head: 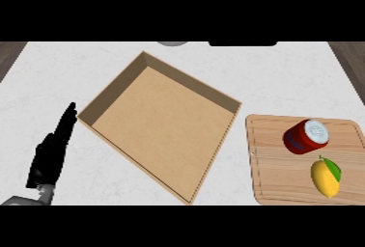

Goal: Pick the lemon from the cutting board and place it in the cardboard box

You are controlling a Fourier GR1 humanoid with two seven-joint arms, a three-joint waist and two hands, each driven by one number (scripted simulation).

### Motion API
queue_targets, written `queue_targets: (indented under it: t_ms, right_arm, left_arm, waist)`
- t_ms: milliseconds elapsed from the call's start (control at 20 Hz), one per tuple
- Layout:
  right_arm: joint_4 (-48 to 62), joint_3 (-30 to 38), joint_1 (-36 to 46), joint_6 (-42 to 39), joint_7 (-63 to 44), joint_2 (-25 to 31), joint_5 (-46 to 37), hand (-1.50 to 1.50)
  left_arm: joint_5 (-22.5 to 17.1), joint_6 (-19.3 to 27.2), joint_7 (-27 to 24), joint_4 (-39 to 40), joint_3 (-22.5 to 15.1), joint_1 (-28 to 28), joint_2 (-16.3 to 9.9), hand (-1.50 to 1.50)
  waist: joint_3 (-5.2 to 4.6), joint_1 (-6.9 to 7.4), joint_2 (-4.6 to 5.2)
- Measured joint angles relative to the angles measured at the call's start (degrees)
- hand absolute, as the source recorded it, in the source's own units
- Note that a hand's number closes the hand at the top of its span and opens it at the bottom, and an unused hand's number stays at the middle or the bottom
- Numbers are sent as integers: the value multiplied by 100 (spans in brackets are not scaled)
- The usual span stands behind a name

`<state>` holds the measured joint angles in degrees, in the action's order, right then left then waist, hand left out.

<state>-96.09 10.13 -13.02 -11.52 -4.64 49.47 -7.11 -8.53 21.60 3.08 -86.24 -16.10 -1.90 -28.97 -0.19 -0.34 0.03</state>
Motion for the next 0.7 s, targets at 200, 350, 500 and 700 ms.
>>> queue_targets:
  t_ms: [200,350,500,700]
  right_arm:
    - [-553,-356,22,-507,-948,107,-20,-150]
    - [-815,-609,59,-621,-1499,-101,-201,-150]
    - [-1002,-685,120,-742,-1916,-329,-415,-150]
    - [-1176,-909,163,-738,-2367,-741,-856,-150]
  left_arm:
    - [-16,-131,51,-28,99,-33,-33,0]
    - [73,-139,48,-82,103,43,86,0]
    - [149,-264,43,-116,213,100,137,0]
    - [306,-337,74,9,328,7,297,0]
  waist:
    - [6,26,-4]
    - [9,34,-7]
    - [13,32,-8]
    - [16,25,-6]
